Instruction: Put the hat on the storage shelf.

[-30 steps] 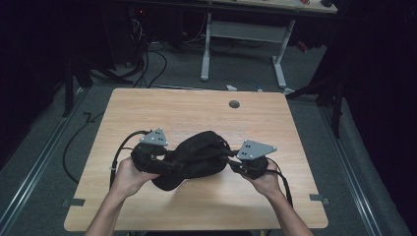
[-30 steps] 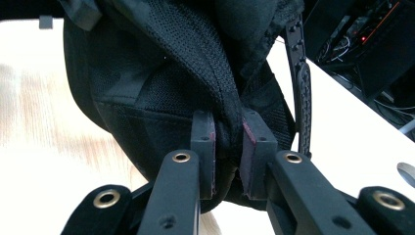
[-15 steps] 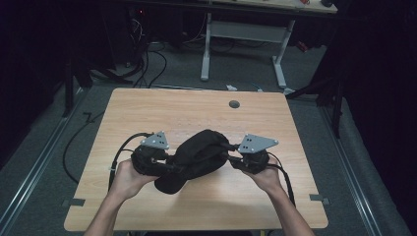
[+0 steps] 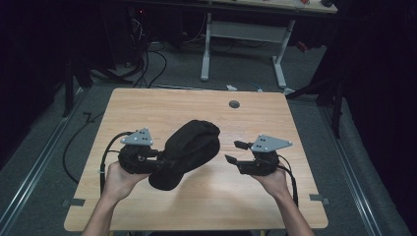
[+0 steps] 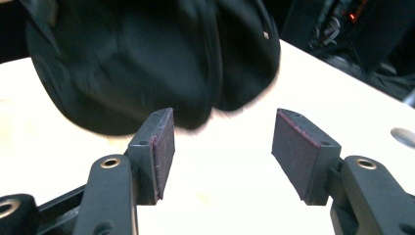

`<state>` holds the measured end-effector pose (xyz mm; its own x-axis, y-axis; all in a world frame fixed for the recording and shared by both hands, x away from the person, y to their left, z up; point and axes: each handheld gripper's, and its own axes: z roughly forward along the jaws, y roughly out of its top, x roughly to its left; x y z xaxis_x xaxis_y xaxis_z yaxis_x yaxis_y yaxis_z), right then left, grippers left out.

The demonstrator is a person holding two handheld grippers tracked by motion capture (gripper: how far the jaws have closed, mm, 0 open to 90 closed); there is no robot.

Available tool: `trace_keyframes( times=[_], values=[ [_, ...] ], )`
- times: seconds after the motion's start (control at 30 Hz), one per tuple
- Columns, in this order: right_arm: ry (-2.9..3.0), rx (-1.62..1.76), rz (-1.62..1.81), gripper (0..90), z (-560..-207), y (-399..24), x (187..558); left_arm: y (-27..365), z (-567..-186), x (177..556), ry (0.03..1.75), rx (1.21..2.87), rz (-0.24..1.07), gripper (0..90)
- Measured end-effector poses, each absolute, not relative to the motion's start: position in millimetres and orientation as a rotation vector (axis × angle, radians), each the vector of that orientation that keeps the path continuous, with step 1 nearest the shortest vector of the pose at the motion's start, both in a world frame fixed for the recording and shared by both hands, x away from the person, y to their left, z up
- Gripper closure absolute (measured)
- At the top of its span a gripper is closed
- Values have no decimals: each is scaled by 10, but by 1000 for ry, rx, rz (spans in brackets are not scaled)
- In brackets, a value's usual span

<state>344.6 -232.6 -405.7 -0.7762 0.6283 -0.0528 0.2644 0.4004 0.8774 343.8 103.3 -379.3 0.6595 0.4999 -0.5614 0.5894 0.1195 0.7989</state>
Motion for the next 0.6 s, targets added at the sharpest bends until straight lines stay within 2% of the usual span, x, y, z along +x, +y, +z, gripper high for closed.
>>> trace_keyframes(
  times=[0.33,0.37,0.4,0.6],
  values=[
    [2177,1086,1285,431,-4602,-2823,3375,1081,-3756,3617,990,1330,-10,685],
    [2170,1116,1277,431,-4664,-2865,3372,1022,-3733,3642,1053,1199,-16,685],
    [2160,1149,1262,432,-4727,-2904,3368,1091,-3759,3669,1003,1289,12,685],
    [2048,1332,1189,435,-5048,-3123,3350,1132,-3825,3854,1040,1175,54,685]
  ],
)
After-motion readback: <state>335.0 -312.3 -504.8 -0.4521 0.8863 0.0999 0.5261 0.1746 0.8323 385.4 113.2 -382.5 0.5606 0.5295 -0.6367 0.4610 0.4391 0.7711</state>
